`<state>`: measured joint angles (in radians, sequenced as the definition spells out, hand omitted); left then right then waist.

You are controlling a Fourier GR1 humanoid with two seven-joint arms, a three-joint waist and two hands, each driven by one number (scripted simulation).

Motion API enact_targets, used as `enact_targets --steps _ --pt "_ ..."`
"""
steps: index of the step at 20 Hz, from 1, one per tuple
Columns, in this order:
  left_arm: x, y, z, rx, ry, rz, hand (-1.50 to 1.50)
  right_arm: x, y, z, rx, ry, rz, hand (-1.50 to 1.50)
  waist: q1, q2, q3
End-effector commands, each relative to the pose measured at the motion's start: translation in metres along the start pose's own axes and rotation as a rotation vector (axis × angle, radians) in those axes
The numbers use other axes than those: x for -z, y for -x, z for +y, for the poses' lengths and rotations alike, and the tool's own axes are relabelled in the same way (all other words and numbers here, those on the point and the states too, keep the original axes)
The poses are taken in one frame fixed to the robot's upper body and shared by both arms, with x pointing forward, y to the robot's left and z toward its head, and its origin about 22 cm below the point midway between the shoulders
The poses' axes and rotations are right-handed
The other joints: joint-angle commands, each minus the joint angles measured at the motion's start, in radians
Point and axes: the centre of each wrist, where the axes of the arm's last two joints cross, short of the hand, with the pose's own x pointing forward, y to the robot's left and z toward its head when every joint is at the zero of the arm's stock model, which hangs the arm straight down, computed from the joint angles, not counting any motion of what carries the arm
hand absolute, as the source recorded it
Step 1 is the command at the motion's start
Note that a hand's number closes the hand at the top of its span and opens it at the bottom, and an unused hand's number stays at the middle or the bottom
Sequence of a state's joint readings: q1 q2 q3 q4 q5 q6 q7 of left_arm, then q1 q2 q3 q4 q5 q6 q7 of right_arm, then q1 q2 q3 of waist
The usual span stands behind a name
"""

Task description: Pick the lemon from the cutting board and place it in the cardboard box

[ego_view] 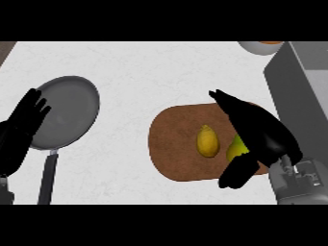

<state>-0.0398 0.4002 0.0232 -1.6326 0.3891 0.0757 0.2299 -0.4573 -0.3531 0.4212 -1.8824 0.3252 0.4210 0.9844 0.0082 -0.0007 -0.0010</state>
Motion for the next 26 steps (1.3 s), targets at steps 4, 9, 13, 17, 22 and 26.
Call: enact_targets --steps 4,9,13,17,22,26 --pt "-0.001 0.009 -0.001 -0.001 -0.015 0.001 0.00 0.014 -0.010 0.004 -0.087 -0.071 0.129 -1.50 -0.004 0.000 0.000" --pt "-0.024 0.010 0.010 0.010 -0.002 0.008 0.00 0.010 -0.002 0.016 -0.079 -0.061 0.104 -1.50 -0.003 -0.001 0.001" --pt "0.009 0.008 0.017 0.008 -0.040 -0.003 0.00 0.002 -0.001 0.026 -0.057 -0.048 0.061 -1.50 -0.011 0.000 0.001" --pt "0.004 0.001 0.007 0.002 -0.004 0.006 0.00 0.026 0.003 0.028 -0.080 -0.026 0.042 -1.50 -0.006 0.001 0.001" --pt "-0.011 0.018 -0.004 0.006 0.000 -0.020 0.00 0.021 -0.020 0.038 -0.152 -0.028 0.095 -1.50 -0.005 0.000 0.001" --pt "-0.007 0.020 0.000 0.009 -0.002 0.017 0.00 0.048 -0.013 0.030 -0.149 -0.055 0.102 -1.50 -0.002 0.001 0.001"
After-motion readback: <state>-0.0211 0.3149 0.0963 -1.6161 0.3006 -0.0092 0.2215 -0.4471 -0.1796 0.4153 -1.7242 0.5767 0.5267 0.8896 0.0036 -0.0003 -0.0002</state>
